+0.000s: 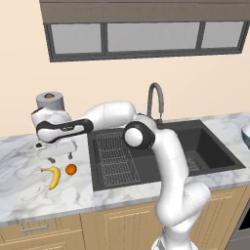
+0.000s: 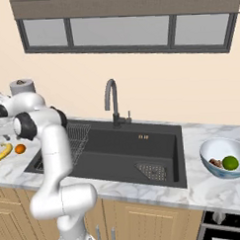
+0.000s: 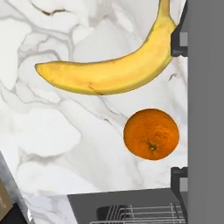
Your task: There is a mixed pile of frozen fruits and vegetables on the counter. Locate all the frozen vegetables and place the items in a bowl on the counter. Take all the frozen fruits and defrost them in a running sink.
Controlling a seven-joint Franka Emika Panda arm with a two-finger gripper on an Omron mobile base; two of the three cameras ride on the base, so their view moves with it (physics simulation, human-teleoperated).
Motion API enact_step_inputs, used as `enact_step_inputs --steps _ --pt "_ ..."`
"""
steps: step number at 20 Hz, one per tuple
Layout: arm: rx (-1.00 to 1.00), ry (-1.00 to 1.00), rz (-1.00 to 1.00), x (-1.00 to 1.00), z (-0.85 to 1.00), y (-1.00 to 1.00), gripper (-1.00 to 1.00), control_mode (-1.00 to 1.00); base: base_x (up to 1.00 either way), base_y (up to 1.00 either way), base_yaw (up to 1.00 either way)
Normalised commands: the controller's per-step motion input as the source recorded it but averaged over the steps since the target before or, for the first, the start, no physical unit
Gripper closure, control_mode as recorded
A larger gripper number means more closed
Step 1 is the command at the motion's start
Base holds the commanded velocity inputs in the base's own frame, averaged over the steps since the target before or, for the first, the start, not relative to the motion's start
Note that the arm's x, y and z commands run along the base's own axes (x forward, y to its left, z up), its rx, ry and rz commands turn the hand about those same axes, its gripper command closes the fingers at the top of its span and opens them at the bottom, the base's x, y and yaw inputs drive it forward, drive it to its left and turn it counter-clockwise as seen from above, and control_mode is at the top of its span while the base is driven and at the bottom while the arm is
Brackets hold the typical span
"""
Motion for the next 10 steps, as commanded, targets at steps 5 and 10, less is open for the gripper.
enact_step_inputs --steps 5,10 --pt "0.00 0.00 0.00 -0.27 -0.23 -0.23 -1.00 -1.00 0.00 0.00 0.00" --pt "0.02 -0.05 0.00 -0.46 -0.13 -0.72 -1.00 -1.00 0.00 0.00 0.00"
